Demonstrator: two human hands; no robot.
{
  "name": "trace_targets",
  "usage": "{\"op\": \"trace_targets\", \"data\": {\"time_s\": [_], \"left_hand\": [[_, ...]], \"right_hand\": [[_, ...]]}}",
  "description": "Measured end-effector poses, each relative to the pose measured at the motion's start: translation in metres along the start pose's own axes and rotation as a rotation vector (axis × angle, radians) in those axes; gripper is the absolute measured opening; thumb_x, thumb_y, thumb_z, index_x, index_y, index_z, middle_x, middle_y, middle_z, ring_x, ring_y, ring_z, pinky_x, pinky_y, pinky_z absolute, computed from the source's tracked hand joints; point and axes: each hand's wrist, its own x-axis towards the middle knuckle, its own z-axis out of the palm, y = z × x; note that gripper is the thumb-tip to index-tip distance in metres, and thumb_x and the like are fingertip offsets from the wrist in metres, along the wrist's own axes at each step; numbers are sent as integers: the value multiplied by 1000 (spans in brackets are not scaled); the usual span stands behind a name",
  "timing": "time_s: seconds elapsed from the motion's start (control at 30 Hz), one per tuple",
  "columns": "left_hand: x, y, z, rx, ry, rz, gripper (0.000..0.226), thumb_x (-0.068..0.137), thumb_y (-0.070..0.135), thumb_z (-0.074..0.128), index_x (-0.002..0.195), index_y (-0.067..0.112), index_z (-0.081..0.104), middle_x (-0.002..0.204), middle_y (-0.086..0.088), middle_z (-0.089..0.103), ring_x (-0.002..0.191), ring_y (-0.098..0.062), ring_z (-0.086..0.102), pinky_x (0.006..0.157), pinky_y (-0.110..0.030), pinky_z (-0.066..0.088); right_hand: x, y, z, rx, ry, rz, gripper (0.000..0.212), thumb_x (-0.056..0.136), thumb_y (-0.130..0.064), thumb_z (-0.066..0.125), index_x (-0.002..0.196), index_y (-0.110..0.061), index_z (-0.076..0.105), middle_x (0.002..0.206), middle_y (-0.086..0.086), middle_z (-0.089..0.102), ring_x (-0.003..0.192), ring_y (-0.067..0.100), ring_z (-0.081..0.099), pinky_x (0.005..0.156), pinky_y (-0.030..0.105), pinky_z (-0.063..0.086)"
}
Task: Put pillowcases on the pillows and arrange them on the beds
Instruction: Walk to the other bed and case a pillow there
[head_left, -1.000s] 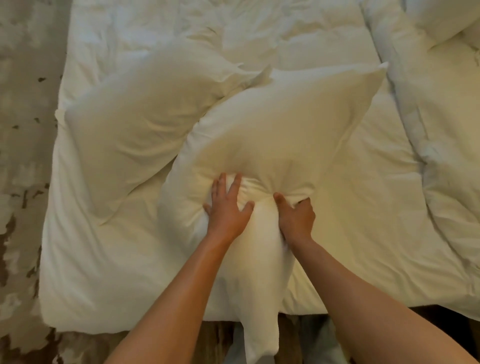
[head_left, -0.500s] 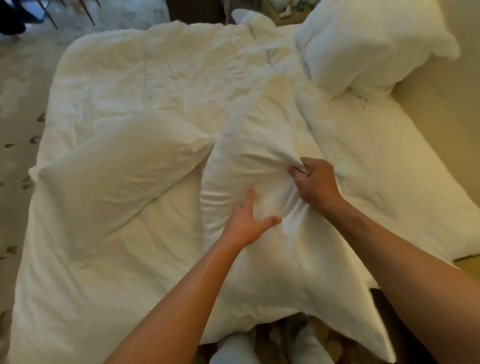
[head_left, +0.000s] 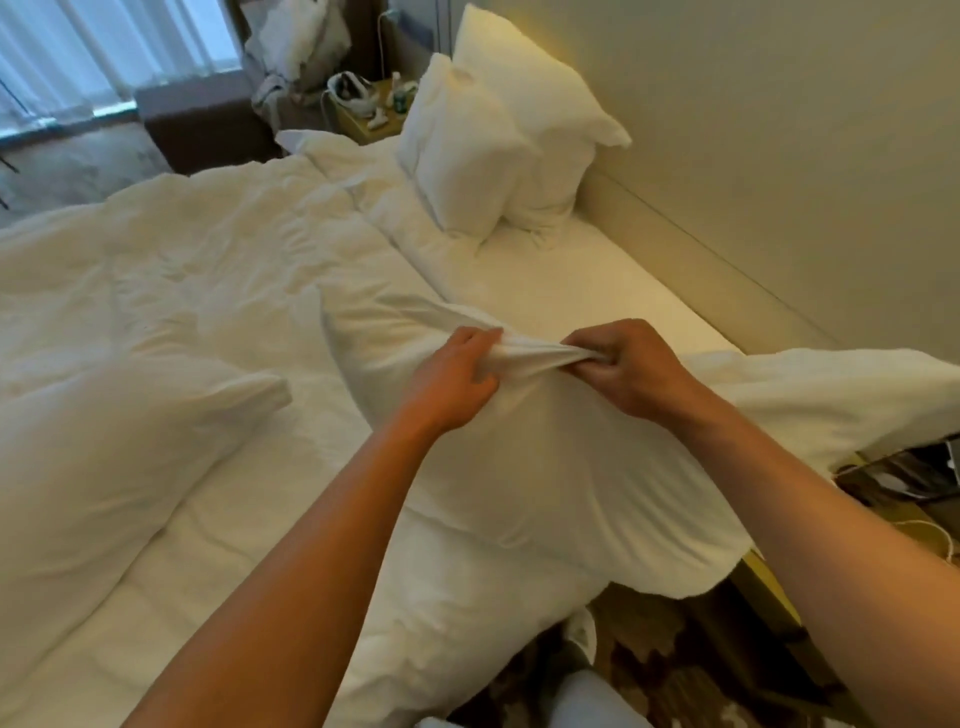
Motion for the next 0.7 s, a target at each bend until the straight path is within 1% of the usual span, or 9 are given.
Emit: {"op": "trace_targets", "data": {"time_s": [0.07, 0.13, 0.2, 0.27, 0.4, 0.47, 0.53, 0.63, 0.7], "left_hand": [[16, 18, 29, 85, -62, -32, 52, 99, 34, 54, 150, 29, 44, 138, 0, 47, 98, -24, 63, 87, -38, 54], [30, 35, 57, 158, -126, -59, 39, 102, 34, 51, 140, 23, 56, 125, -3, 50, 96, -27, 63, 83, -39, 54], [41, 48, 80, 203, -173, -68, 31, 103, 33, 50, 128, 19, 62, 117, -4, 51, 95, -29, 63, 79, -41, 54], [50, 61, 98, 223, -195, -60, 26, 102, 34, 51, 120, 18, 62, 115, -3, 50, 91, -28, 63, 77, -41, 55], [68, 84, 118, 231, -190, -14, 16, 101, 32, 53, 111, 21, 59, 123, 0, 52, 94, -24, 62, 77, -42, 56], [75, 90, 120, 262, -197, -15, 9, 100, 32, 52, 106, 25, 54, 109, 1, 58, 89, -24, 61, 73, -42, 54], [82, 93, 119, 308, -188, -17, 5, 100, 32, 51, 100, 27, 50, 94, 2, 59, 82, -25, 60, 68, -41, 53], [88, 94, 115, 343, -162, -31, 6, 100, 33, 50, 96, 28, 48, 87, 2, 61, 76, -25, 58, 66, -42, 53], [90, 91, 110, 348, -146, -42, 6, 99, 34, 52, 96, 29, 49, 86, 3, 63, 77, -25, 58, 67, -42, 54]], "right_hand": [[-15, 38, -7, 26, -21, 63, 12, 91, -20, 75, 99, -27, 82, 86, -8, 78, 83, 15, 73, 74, 40, 56], [-29, 77, -10, 41, -40, 135, 13, 91, -23, 76, 101, -29, 82, 91, -8, 80, 87, 15, 73, 77, 40, 56], [-42, 116, -10, 93, -56, 209, 11, 92, -27, 76, 100, -31, 82, 91, -9, 80, 87, 13, 73, 78, 41, 56], [-52, 147, -12, 146, -62, 260, 10, 93, -30, 74, 98, -34, 81, 88, -12, 78, 85, 10, 72, 77, 40, 56], [-60, 187, -18, 161, -40, 309, 8, 93, -33, 69, 94, -34, 77, 84, -12, 75, 80, 12, 69, 70, 39, 54], [-58, 198, -21, 116, -35, 335, 9, 93, -38, 68, 91, -32, 74, 83, -10, 73, 78, 16, 67, 65, 37, 50], [-56, 204, -22, 74, -22, 341, 14, 93, -43, 65, 89, -32, 71, 81, -10, 72, 76, 18, 65, 61, 34, 46], [-47, 210, -22, 38, 38, 322, 17, 94, -43, 64, 88, -29, 72, 82, -9, 66, 78, 19, 62, 60, 33, 42], [-40, 210, -23, 5, 112, 306, 17, 94, -40, 69, 90, -25, 75, 83, -8, 58, 81, 20, 57, 64, 33, 38]]}}
